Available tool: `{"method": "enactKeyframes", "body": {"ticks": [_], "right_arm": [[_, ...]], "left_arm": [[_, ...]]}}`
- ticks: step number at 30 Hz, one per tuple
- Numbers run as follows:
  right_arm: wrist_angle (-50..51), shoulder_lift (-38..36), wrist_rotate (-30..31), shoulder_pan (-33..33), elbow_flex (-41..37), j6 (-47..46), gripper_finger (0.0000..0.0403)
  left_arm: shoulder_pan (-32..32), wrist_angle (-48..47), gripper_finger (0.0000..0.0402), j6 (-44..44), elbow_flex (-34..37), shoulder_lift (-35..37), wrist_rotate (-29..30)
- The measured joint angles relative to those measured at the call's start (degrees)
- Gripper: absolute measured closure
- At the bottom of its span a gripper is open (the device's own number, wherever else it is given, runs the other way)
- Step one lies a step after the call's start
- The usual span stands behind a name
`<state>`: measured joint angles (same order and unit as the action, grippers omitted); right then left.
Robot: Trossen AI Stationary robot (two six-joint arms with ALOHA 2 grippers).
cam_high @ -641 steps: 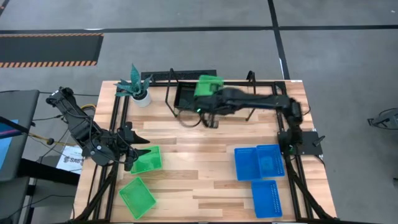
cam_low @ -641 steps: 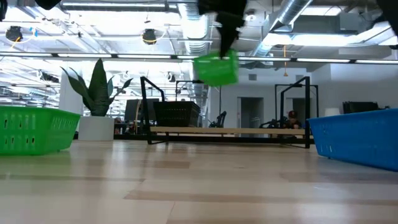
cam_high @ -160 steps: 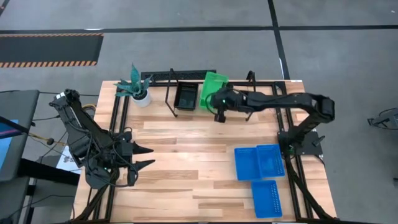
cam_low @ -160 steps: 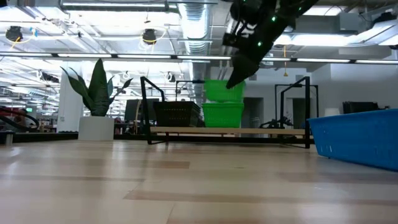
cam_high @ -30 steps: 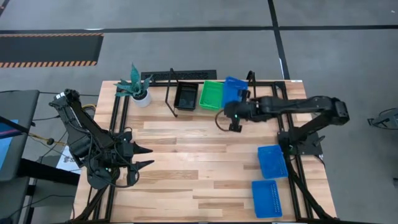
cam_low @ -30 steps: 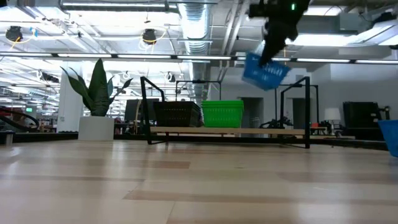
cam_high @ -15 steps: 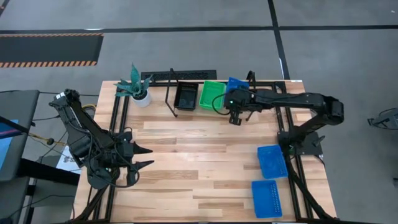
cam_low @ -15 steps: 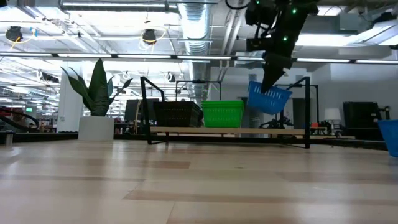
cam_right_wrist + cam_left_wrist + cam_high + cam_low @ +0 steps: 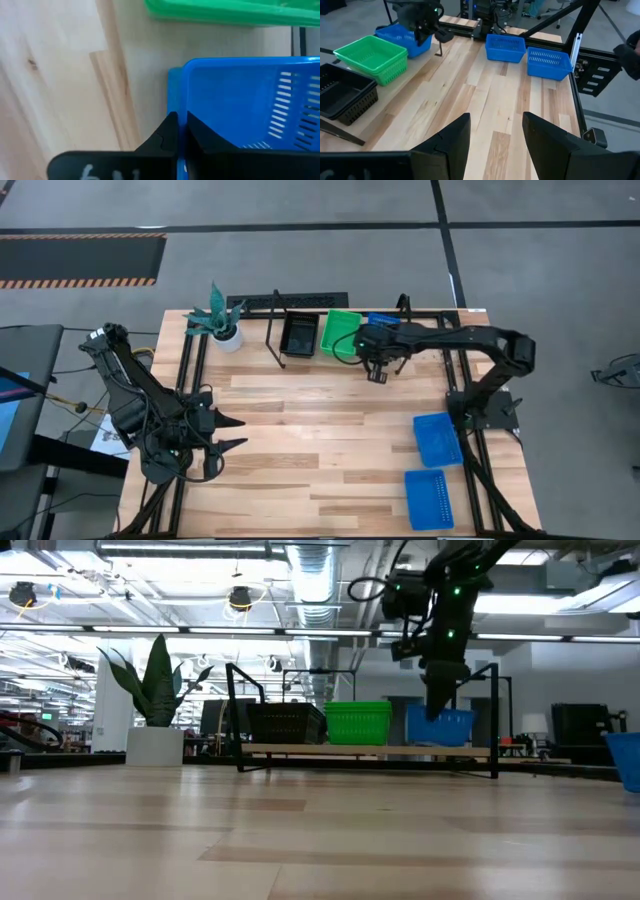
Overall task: Stack baskets on shelf by color
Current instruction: Put the top left blue basket on top of the other shelf, then stack the top blue basket on top of the other blue basket on the shelf
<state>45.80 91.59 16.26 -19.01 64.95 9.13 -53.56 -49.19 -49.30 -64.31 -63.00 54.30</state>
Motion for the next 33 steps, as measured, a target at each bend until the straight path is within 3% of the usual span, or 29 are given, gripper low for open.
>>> {"method": "enactKeyframes", "body": {"ticks": [11,29,33], "right_arm": [[-1.09,3.01,0.19,-0.63,0.02,0.51,0.0350],[4.13,2.84,0.41,1.56,7.57,-0.50,0.0217],[10.91,1.92,0.41,2.48,12.57,-3.40,0.0180]], "left_arm": [[0.02,-0.43,0.0233,-0.02,0.00,-0.01,0.20],[0.02,-0.86,0.0233,-0.74,0.00,-0.01,0.13],[0.01,-1.26,0.0233,-1.03,0.00,0.01,0.07]]}}
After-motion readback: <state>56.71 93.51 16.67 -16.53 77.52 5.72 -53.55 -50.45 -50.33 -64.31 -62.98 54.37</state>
